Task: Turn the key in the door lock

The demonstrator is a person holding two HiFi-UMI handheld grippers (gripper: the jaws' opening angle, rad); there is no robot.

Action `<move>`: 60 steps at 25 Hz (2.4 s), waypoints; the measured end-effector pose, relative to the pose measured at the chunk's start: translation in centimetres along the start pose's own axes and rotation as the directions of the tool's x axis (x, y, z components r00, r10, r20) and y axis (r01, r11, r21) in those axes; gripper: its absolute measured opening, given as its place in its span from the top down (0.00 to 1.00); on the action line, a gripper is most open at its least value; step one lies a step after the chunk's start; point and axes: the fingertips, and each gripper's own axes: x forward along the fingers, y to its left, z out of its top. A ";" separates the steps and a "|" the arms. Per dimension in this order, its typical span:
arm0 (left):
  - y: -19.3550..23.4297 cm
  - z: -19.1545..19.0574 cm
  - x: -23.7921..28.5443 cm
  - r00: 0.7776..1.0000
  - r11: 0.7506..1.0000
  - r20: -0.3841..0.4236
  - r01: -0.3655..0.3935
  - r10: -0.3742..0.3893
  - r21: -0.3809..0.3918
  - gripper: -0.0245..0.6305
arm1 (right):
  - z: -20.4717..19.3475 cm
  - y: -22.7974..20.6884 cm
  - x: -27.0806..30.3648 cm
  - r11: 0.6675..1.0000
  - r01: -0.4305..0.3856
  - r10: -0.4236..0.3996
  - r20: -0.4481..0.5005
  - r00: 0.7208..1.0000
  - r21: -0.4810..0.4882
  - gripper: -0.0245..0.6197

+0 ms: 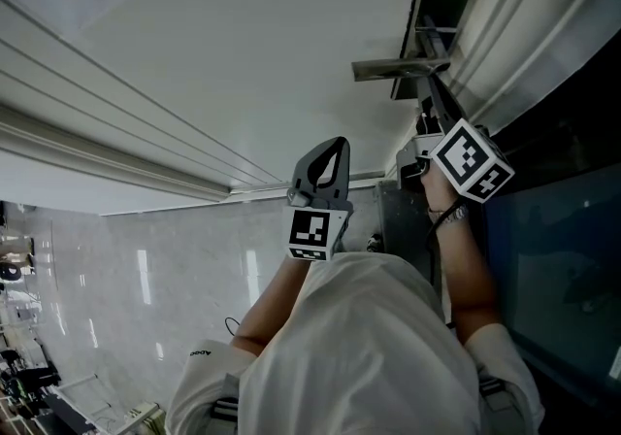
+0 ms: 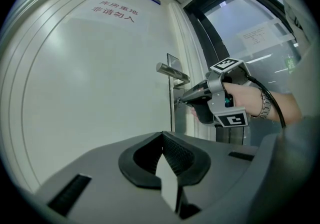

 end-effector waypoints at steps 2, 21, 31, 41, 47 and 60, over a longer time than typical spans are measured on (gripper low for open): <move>0.1 0.0 0.0 1.000 1.000 0.000 -0.001 0.001 -0.003 0.95 | 0.0 -0.1 0.0 0.997 -0.016 0.016 -0.002 1.000 0.081 0.94; -0.1 -0.1 0.0 1.000 1.000 -0.001 -0.002 0.002 -0.006 0.95 | -0.5 -1.2 0.0 0.824 -0.080 0.076 0.031 0.997 0.560 0.93; -0.5 -0.7 0.4 1.000 1.000 -0.018 0.016 -0.016 -0.004 0.95 | -3.2 0.9 -0.9 0.993 -0.101 0.106 -0.105 0.989 0.053 0.67; -0.5 -0.6 0.6 1.000 1.000 -0.016 0.018 -0.018 -0.006 0.95 | -1.6 1.2 -0.9 0.862 0.001 -0.041 -0.067 0.997 -0.507 0.67; -0.4 -0.7 0.5 1.000 1.000 -0.016 0.013 -0.013 -0.007 0.95 | -1.0 2.0 -1.1 0.627 0.059 -0.085 0.007 0.996 -0.777 0.67; -0.6 -0.8 0.4 1.000 1.000 -0.021 0.023 -0.023 -0.003 0.95 | -2.0 2.0 -0.3 0.095 0.077 -0.162 0.061 0.985 -0.992 0.67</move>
